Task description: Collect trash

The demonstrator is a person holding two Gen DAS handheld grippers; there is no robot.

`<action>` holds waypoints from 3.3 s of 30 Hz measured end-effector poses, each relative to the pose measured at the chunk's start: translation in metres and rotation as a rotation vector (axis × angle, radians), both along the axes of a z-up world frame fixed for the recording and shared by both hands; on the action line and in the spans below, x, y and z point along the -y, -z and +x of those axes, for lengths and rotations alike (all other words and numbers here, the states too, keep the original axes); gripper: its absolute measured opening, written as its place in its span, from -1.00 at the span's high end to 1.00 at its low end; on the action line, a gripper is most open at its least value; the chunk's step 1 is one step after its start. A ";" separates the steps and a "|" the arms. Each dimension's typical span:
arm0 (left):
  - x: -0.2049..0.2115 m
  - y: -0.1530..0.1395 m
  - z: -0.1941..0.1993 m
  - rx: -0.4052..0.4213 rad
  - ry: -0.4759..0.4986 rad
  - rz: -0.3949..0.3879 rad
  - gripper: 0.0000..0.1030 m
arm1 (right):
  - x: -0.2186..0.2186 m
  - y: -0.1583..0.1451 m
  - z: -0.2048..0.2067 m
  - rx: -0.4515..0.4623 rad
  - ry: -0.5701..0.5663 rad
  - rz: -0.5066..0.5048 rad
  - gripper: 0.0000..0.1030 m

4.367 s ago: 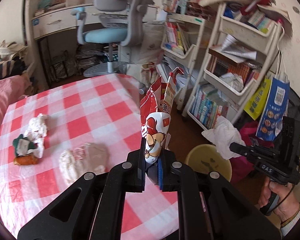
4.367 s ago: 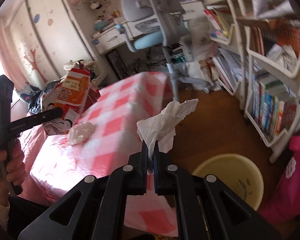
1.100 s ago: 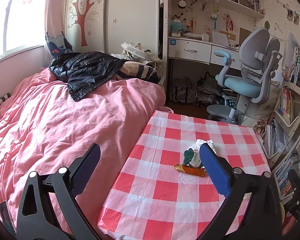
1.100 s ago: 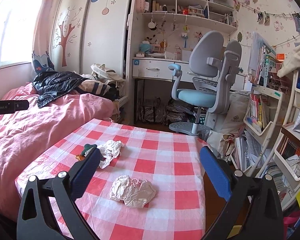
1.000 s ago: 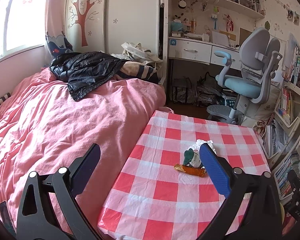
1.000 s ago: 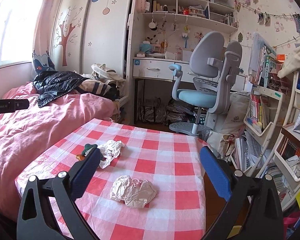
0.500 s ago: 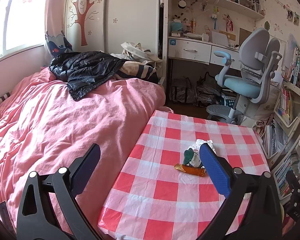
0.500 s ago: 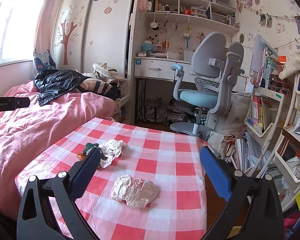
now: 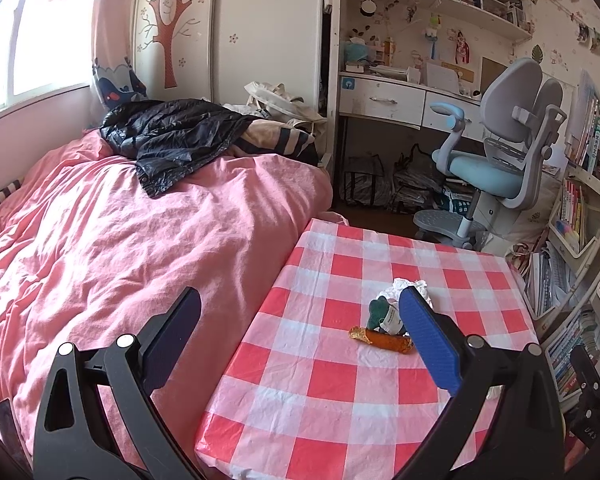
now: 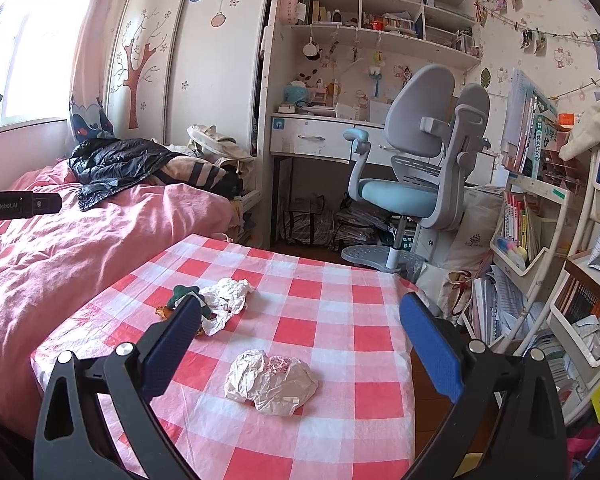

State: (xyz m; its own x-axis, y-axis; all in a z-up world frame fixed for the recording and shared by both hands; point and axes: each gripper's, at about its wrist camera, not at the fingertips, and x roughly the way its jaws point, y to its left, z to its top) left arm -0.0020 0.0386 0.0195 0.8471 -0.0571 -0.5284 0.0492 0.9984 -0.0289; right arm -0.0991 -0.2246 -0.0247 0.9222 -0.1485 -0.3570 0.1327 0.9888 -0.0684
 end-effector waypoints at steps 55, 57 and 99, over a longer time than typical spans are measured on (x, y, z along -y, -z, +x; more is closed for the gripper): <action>0.073 0.124 0.152 -0.358 0.228 0.021 -0.74 | 0.006 0.077 0.191 -0.371 -0.240 0.378 -0.35; 0.078 0.128 0.163 -0.373 0.240 0.018 -0.69 | 0.005 0.085 0.206 -0.400 -0.242 0.399 -0.34; 0.069 0.156 0.186 -0.513 0.305 -0.284 0.75 | 0.026 0.036 0.135 -0.259 -0.297 0.553 0.80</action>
